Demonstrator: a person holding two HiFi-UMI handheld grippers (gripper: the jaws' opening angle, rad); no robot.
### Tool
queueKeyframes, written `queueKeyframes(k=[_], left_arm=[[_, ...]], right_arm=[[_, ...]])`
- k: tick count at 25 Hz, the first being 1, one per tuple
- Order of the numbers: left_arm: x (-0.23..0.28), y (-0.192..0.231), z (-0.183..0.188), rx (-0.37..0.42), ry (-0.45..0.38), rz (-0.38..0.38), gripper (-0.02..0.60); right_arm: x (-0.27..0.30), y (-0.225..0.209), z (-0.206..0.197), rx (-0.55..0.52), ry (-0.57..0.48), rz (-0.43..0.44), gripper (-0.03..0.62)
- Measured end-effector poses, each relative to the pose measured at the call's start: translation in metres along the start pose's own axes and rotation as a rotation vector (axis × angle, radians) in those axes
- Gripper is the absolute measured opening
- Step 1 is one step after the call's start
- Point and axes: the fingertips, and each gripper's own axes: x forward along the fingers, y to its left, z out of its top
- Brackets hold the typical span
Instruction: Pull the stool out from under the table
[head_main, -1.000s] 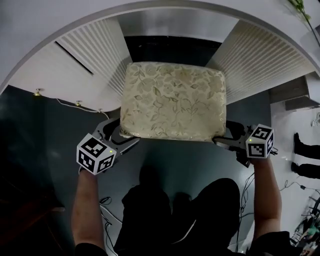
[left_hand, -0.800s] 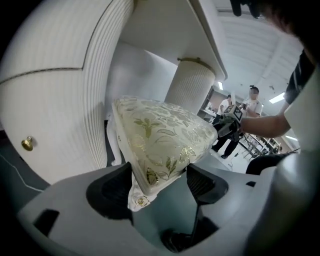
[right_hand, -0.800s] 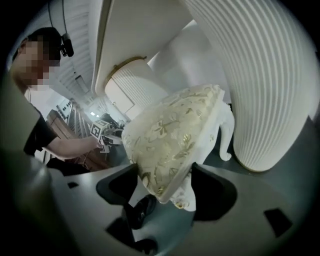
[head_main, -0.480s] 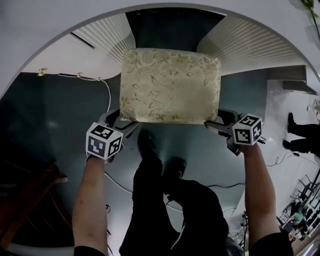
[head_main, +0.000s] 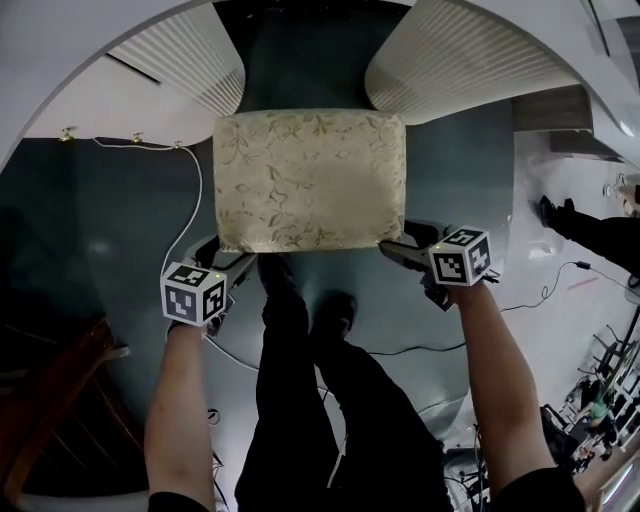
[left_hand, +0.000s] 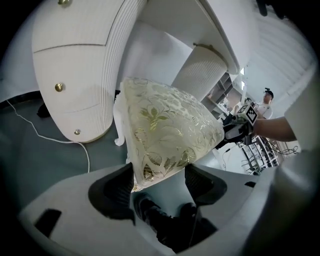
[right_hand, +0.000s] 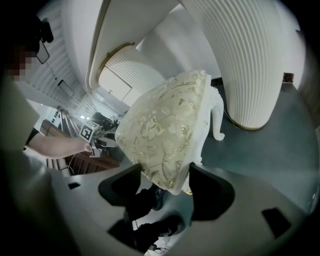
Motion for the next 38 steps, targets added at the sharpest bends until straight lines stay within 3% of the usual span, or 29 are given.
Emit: queueKeyframes(k=[7,18,22,27,32,35,38], left_arm=[[0.002,-0.002,-0.006,-0.058,0.018,-0.005,0.314],[-0.002,-0.008,-0.012,-0.116,0.227,-0.04,0.31],[-0.002,-0.008,-0.009,-0.104,0.256,-0.059,0.307],[-0.013,-0.008,-0.01,-0.092,0.295,-0.035,0.301],[-0.039,0.003,-0.014,0.03,0.421,0.067,0.299],[-0.054,0.001,-0.023,-0.029,0.468,0.12,0.295],[-0.068,-0.009,-0.006,-0.094,0.438,0.155,0.264]], right_arm=[[-0.003,0.0,0.0,0.037,0.039,-0.052,0.284],[-0.007,0.001,-0.003,0.11,0.188,-0.054,0.282],[-0.008,-0.002,0.0,0.107,0.198,-0.064,0.282],[-0.005,0.002,-0.007,0.112,0.283,-0.059,0.293],[-0.019,-0.001,-0.013,0.072,0.392,-0.184,0.297],[-0.023,-0.004,-0.034,0.071,0.488,-0.202,0.299],[-0.033,0.004,-0.034,0.078,0.511,-0.199,0.299]])
